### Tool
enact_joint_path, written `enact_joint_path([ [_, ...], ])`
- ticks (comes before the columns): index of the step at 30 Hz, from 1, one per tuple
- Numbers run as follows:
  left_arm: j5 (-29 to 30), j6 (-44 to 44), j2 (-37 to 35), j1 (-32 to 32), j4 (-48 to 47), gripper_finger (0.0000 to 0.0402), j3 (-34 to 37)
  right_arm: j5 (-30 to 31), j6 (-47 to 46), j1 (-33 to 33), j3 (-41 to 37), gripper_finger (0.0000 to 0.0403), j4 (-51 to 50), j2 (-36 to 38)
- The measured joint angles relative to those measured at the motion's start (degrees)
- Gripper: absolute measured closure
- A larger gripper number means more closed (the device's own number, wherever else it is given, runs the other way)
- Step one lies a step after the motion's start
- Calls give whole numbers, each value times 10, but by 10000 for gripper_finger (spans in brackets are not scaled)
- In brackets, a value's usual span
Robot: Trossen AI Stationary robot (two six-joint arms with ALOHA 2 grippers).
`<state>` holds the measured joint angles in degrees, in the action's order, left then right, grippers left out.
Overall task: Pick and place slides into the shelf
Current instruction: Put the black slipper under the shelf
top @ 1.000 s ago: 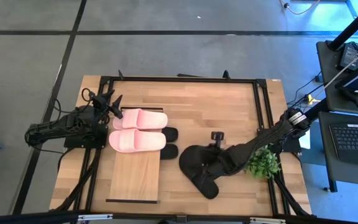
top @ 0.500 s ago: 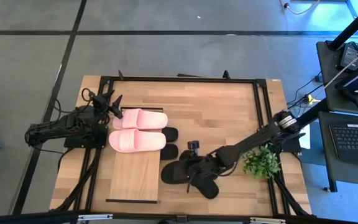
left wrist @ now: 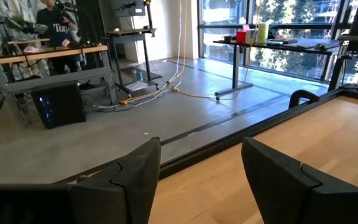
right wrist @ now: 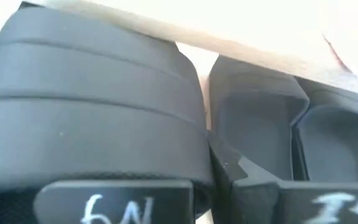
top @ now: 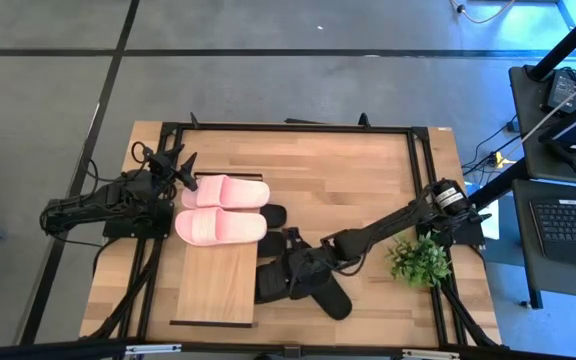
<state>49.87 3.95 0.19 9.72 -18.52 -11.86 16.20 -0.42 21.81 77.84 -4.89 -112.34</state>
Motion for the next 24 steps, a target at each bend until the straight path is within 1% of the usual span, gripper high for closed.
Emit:
enact_joint_path([
  [9,0,0,0,0,-3,185,0,-24,-20,-12,0,390,71,-24],
  [24,0,0,0,0,-5,185,0,-26,-37,-17,1,390,44,-44],
])
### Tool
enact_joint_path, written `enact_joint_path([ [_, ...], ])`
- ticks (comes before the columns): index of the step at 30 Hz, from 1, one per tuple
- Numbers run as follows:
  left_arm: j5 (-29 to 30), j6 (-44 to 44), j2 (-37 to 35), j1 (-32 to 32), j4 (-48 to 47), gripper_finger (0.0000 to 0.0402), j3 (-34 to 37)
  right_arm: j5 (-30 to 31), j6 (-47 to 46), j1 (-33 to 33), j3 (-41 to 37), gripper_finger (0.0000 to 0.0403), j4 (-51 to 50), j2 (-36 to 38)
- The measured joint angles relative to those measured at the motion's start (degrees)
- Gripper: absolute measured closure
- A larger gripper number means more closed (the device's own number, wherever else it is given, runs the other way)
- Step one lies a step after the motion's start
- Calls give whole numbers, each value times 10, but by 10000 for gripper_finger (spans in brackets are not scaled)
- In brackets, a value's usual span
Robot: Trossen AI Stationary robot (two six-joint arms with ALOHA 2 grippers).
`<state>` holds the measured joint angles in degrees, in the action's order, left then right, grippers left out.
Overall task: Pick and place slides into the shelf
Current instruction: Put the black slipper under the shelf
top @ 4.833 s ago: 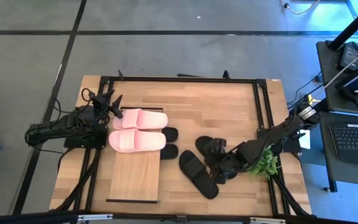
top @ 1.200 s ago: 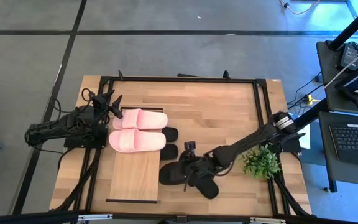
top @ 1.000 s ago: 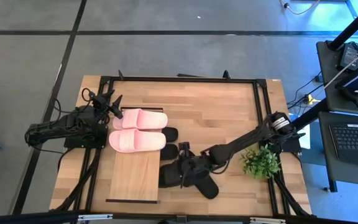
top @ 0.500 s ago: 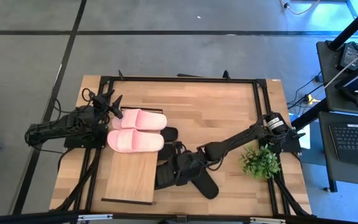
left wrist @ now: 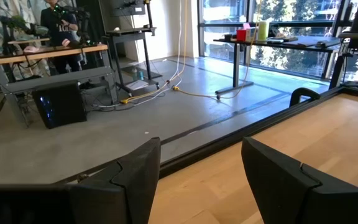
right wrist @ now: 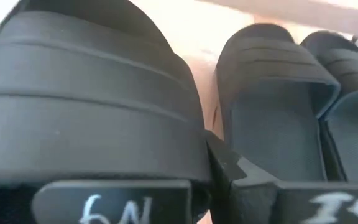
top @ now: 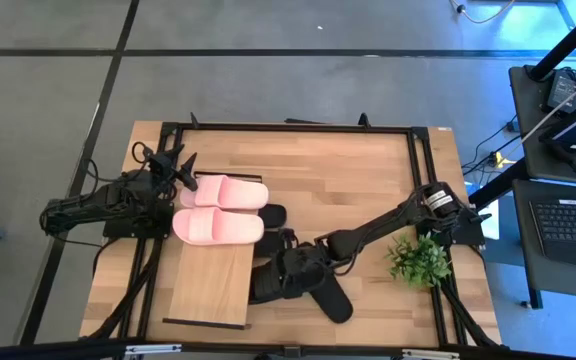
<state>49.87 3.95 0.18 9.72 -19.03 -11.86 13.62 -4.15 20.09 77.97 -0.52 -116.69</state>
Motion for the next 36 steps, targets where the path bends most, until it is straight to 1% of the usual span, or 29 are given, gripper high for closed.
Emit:
enact_joint_path([
  [6,0,3,0,0,-13,185,0,-5,-4,-11,1,388,13,-31],
  [13,0,4,0,0,-26,185,0,-2,-1,-16,-1,337,8,-37],
  [21,0,4,0,0,-26,185,0,-2,6,-18,-1,306,7,-35],
  [24,0,4,0,0,-26,185,0,-3,14,-18,-1,284,-2,-23],
  [28,0,4,0,0,-26,185,0,-3,5,-18,-1,244,-30,-1],
  [31,0,4,0,0,-26,185,0,-3,-7,-18,0,215,-73,17],
  [36,0,4,0,0,-26,185,0,-3,-31,-18,0,188,-170,41],
])
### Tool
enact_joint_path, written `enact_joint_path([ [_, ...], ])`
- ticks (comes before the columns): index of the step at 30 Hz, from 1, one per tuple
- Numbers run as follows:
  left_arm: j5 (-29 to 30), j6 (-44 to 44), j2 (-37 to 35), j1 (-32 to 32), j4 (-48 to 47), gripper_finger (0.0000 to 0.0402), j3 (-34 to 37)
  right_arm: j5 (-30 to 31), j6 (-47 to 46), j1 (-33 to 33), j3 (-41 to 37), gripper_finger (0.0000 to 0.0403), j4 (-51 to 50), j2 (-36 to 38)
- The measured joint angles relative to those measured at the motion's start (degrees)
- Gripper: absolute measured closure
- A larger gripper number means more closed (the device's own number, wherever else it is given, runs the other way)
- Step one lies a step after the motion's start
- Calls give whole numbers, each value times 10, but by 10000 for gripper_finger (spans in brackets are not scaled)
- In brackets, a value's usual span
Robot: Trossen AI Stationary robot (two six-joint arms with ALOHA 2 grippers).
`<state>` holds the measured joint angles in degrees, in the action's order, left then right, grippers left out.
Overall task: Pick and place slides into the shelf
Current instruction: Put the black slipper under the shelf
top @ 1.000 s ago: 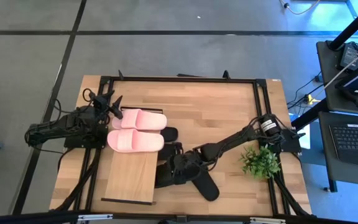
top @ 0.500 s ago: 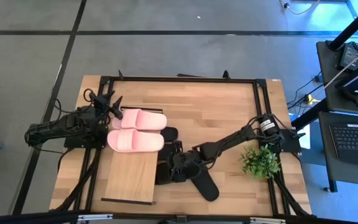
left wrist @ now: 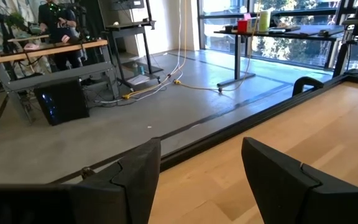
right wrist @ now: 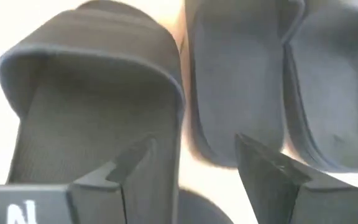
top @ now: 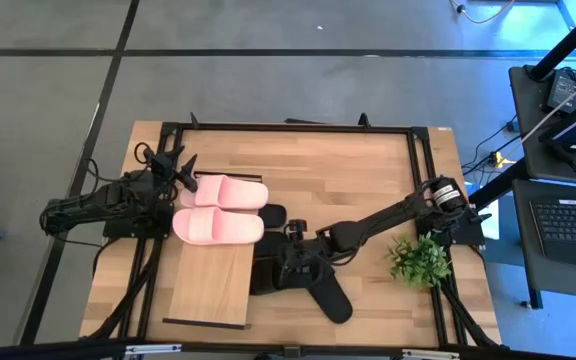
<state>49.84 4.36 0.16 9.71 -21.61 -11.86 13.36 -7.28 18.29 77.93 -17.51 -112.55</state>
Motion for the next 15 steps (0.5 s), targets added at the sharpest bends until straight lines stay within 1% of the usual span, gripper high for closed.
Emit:
enact_joint_path([
  [5,0,0,0,0,0,185,0,0,-3,7,0,181,-80,42],
  [7,0,0,0,0,0,185,0,0,-30,12,0,181,-126,63],
  [9,0,0,0,0,0,185,0,-1,-102,15,0,181,-172,90],
  [12,0,0,0,0,0,185,0,-2,-274,15,0,183,-237,130],
  [15,0,1,0,0,0,185,0,-31,-402,14,0,184,-279,157],
])
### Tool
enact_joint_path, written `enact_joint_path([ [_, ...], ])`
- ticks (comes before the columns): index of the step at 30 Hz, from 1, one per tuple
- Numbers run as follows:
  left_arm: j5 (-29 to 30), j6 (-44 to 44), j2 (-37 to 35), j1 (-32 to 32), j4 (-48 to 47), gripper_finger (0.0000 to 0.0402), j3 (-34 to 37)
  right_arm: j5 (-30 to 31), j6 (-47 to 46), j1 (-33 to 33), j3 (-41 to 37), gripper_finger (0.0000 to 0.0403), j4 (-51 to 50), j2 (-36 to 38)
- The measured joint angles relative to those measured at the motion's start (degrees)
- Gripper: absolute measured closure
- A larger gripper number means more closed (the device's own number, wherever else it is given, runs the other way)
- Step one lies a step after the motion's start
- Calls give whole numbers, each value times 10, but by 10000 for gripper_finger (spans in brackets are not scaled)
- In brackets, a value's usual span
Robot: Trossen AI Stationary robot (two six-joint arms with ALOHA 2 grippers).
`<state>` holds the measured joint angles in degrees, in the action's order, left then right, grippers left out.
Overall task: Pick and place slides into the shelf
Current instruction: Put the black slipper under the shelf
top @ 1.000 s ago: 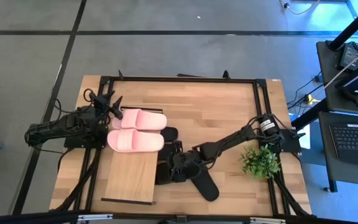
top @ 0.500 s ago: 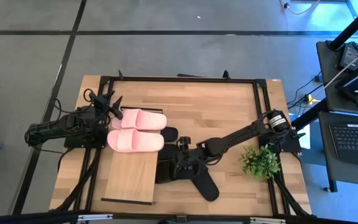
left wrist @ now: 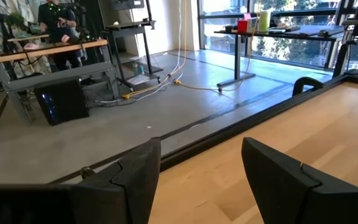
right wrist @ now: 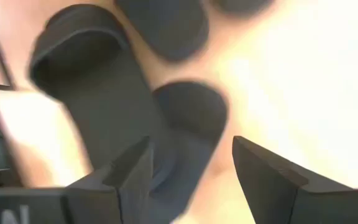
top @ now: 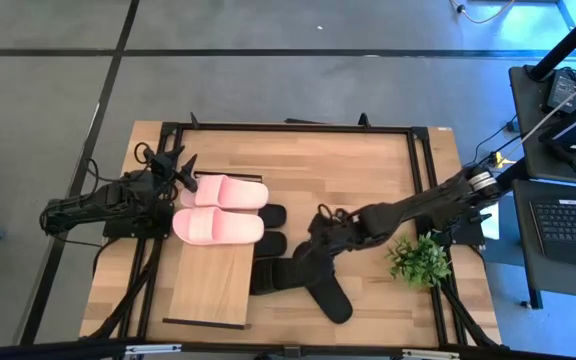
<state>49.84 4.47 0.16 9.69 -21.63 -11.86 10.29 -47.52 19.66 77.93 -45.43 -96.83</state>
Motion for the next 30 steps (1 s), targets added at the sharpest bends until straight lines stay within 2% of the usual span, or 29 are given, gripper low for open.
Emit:
enact_joint_path([
  [6,0,52,0,0,0,185,0,-87,-162,1,-1,181,-34,8],
  [14,0,74,0,0,-1,185,0,-154,-264,2,-25,181,5,4],
  [24,0,74,0,0,-2,185,0,-155,-366,1,-152,181,222,4],
  [30,0,74,0,0,-2,185,0,-155,-386,1,-194,181,341,4],
])
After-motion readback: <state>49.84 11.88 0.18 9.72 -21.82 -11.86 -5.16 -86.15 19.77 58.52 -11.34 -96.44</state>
